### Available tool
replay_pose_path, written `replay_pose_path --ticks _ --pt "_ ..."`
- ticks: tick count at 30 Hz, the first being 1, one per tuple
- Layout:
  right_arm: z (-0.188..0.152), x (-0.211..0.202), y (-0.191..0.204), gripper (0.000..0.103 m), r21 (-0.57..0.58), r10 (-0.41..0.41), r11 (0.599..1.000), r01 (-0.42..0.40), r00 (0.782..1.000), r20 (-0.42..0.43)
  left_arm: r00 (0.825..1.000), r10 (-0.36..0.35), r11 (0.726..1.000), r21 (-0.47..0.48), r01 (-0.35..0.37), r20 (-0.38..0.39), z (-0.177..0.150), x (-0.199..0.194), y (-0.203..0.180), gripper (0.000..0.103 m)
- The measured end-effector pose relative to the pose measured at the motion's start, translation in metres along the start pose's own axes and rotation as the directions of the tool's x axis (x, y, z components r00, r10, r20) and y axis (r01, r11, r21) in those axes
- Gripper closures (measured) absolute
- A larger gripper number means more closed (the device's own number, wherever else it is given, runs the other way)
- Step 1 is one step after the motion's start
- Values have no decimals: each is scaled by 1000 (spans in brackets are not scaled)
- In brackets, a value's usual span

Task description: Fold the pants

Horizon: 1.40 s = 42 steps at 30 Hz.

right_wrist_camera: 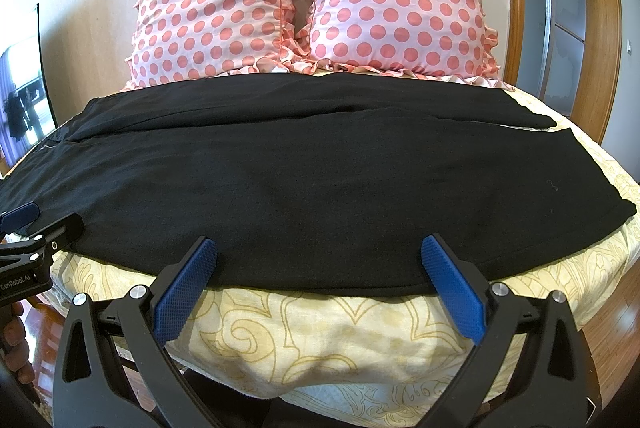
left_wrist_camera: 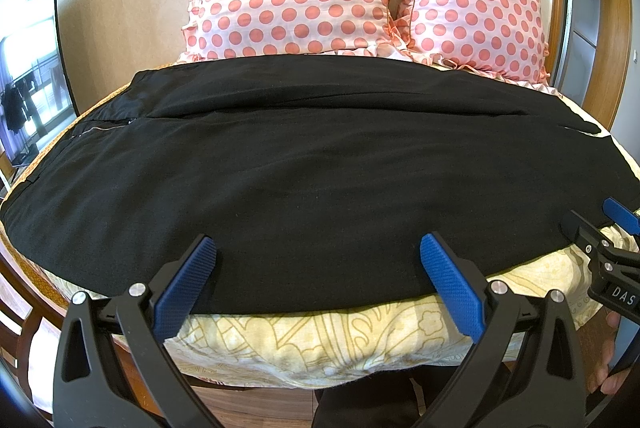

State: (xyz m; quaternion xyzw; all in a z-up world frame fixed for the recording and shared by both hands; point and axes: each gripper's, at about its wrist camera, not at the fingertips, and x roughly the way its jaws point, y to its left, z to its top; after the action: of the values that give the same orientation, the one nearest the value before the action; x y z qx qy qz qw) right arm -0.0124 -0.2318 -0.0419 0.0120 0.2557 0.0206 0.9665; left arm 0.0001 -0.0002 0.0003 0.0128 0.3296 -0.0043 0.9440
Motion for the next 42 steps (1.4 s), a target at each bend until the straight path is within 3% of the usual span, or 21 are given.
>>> replay_pose_path --ticks 11,17,21,24,26,28,32,33,34,35,36,42 --pt "0 -1 0 1 -10 16 1000 -16 1000 9 1000 0 1000 1 0 -7 0 0 1 2" --pt "10 2 -1 1 -27 45 999 -46 999 -26 1000 -8 1000 11 9 -14 4 3 -2 2" --pt "59 -7 -36 1 36 21 999 -22 999 44 999 -23 1000 -10 23 -29 12 -2 5 2" --pt "114 4 -83 1 130 -69 990 59 995 76 1000 -17 999 -41 18 25 23 -11 18 2" --pt "145 25 -113 1 202 -142 971 130 989 48 998 3 999 -49 0 55 33 -13 22 2" --pt "183 67 -151 1 278 -220 935 218 975 -26 997 22 999 -43 -19 71 42 -11 23 2" --pt "224 143 -194 2 318 -301 886 338 940 -158 997 6 1000 -24 -5 70 51 0 22 2" --pt "233 169 -204 5 318 -331 867 384 920 -209 998 0 1000 -20 1 67 53 3 22 2" --pt "239 188 -212 19 318 -354 850 419 903 -244 998 -5 1000 -16 6 63 55 6 22 2" --pt "242 204 -219 30 320 -376 832 453 885 -275 998 -6 1000 -13 7 60 57 8 22 2" --pt "245 224 -231 33 339 -392 804 488 864 -316 998 -8 1000 -10 9 56 59 12 23 2" --pt "236 281 -271 40 445 -366 696 564 811 -456 999 -14 1000 -16 15 41 66 21 32 2"
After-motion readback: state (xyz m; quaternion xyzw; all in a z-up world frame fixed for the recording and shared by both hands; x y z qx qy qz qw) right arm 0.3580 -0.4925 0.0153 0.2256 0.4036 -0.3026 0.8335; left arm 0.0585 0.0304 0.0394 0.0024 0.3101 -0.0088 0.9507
